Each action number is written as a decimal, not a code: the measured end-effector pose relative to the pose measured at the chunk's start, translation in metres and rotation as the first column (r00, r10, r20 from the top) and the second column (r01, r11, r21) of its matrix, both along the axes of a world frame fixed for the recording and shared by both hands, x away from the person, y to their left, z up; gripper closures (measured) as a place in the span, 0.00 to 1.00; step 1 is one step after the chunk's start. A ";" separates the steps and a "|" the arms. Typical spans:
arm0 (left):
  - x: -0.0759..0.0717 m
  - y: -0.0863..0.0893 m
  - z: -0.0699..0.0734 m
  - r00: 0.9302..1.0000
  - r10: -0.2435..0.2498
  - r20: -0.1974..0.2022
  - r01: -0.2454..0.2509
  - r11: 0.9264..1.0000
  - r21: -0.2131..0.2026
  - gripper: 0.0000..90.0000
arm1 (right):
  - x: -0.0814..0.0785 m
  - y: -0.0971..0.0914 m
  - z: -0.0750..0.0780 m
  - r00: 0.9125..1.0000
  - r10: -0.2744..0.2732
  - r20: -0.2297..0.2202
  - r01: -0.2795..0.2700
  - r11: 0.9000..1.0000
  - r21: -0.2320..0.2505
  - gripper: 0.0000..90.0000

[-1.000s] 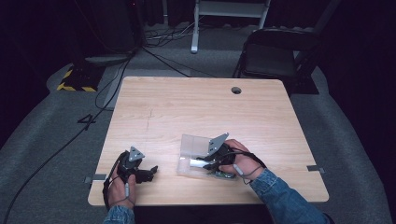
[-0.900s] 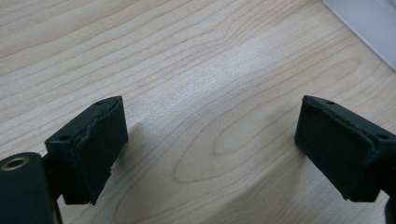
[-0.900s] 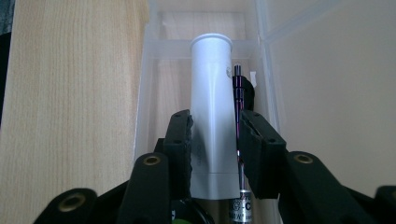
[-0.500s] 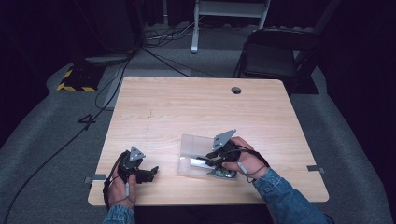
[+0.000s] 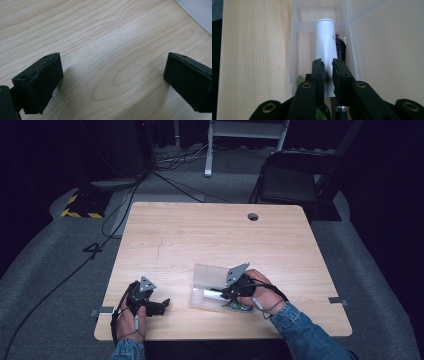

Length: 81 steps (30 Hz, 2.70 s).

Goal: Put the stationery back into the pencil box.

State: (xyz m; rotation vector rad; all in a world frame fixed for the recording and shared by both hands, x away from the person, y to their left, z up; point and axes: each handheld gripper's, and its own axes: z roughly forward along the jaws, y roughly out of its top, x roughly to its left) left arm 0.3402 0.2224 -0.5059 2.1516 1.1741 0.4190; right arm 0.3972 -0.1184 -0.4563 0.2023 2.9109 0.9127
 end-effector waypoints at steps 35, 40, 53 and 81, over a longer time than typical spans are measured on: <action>0.001 0.000 -0.001 1.000 0.000 0.001 0.000 1.000 -0.001 0.02 | -0.003 -0.036 0.011 0.993 -0.119 0.007 0.119 0.993 0.021 0.78; 0.001 -0.001 -0.001 1.000 -0.001 0.000 0.001 1.000 0.001 0.01 | -0.011 -0.023 0.008 0.997 -0.068 0.033 0.067 0.998 0.019 0.87; 0.001 -0.001 0.000 1.000 0.000 -0.002 0.000 1.000 0.002 0.01 | -0.017 -0.004 -0.002 0.997 -0.030 0.064 0.030 1.000 0.004 0.90; 0.001 -0.001 0.000 1.000 0.002 -0.005 -0.002 1.000 0.003 0.01 | -0.017 -0.012 0.004 0.996 -0.069 0.064 0.068 0.997 0.031 0.92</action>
